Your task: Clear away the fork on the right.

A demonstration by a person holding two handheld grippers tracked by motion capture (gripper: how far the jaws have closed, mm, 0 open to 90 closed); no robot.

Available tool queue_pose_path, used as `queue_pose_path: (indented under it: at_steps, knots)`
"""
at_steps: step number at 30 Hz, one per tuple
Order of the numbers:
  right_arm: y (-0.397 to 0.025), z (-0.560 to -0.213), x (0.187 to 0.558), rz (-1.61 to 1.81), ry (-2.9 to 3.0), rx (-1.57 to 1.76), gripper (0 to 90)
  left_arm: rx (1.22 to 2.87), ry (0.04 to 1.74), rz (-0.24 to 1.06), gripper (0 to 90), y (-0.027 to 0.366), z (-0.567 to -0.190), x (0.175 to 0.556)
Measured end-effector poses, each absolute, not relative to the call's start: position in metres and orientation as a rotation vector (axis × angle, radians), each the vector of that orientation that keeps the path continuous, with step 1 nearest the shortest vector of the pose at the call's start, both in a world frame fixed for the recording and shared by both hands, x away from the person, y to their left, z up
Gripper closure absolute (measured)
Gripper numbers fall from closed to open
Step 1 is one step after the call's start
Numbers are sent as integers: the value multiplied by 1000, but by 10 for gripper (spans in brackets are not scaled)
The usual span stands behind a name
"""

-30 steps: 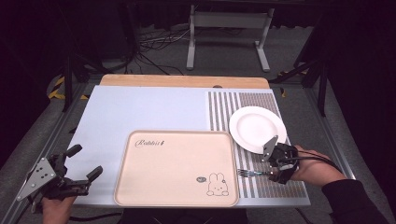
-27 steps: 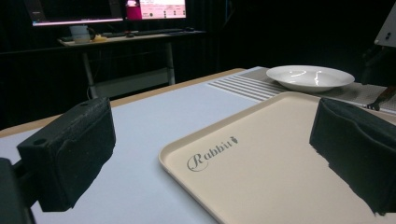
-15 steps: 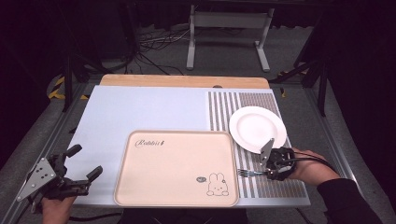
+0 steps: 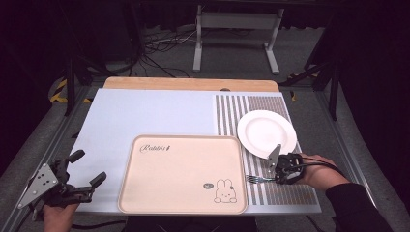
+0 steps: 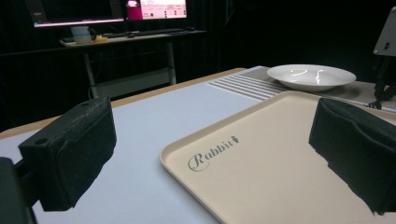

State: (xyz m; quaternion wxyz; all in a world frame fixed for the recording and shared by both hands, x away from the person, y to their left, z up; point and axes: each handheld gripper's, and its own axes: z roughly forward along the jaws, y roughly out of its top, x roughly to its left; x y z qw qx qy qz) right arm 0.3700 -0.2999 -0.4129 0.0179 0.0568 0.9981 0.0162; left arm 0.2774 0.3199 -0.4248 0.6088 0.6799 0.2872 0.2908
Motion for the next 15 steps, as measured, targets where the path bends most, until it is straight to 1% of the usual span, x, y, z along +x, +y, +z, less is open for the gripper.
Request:
queue_pose_path:
  at_steps: [15]
  knots:
    - [-302, -413, 368, 69, 3089, 142, 782, 1573, 663, 673, 13, 320, -425, 277]
